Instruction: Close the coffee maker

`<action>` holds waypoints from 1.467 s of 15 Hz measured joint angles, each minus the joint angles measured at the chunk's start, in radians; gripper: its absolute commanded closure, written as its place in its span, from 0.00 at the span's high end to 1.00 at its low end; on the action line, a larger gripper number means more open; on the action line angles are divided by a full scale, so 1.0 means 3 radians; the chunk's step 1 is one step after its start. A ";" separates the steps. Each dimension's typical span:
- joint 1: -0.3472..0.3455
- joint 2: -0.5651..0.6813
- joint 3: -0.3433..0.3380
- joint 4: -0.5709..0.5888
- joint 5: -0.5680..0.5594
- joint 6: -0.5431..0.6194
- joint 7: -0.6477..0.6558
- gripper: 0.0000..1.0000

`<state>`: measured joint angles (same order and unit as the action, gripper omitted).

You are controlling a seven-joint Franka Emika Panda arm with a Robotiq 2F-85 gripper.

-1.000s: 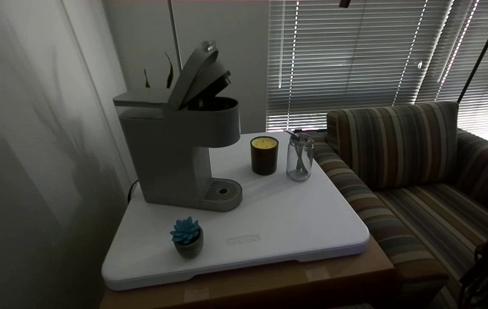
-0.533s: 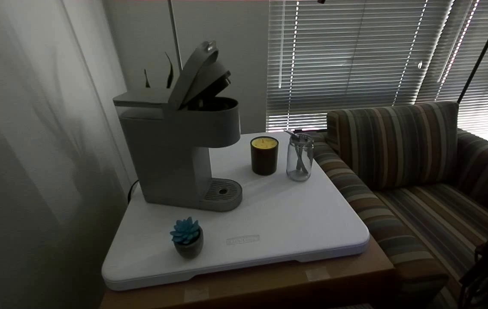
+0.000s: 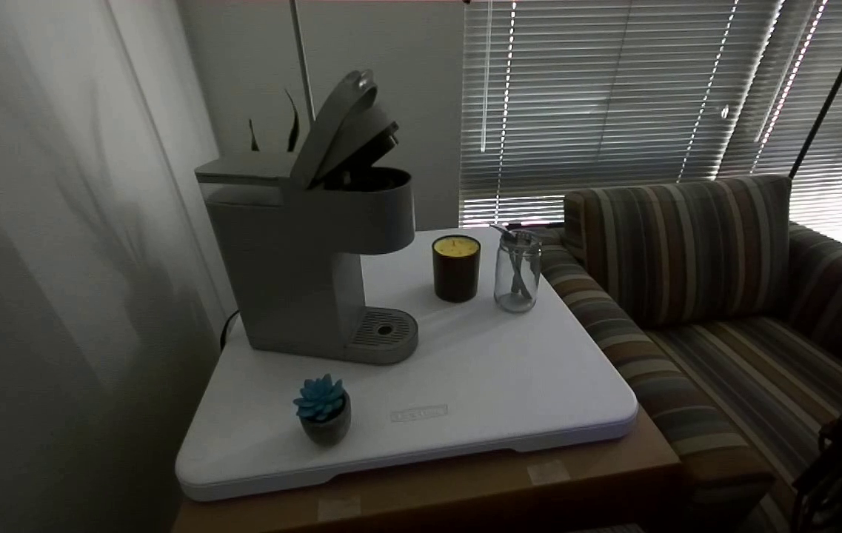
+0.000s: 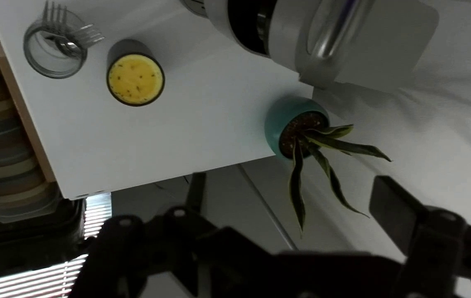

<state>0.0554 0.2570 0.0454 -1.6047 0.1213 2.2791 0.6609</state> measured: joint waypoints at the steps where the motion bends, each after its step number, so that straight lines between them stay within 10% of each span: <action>1: 0.0033 0.0093 0.0006 0.0125 0.0003 0.0000 -0.0003 1.00; 5: 0.0178 0.0461 0.0017 0.0634 0.0023 -0.0003 -0.0004 1.00; 7: 0.0244 0.0642 0.0026 0.0878 0.0052 -0.0011 -0.0004 0.74; 17: 0.0432 0.1310 0.0184 0.1736 0.0123 -0.0209 -0.0231 0.12; 18: 0.0437 0.1339 0.0193 0.1764 0.0123 -0.0214 -0.0271 0.32; 22: 0.0442 0.1353 0.0195 0.1770 0.0120 -0.0210 -0.0272 0.12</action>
<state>0.1878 0.6628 0.1040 -1.0735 0.1575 2.2162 0.5791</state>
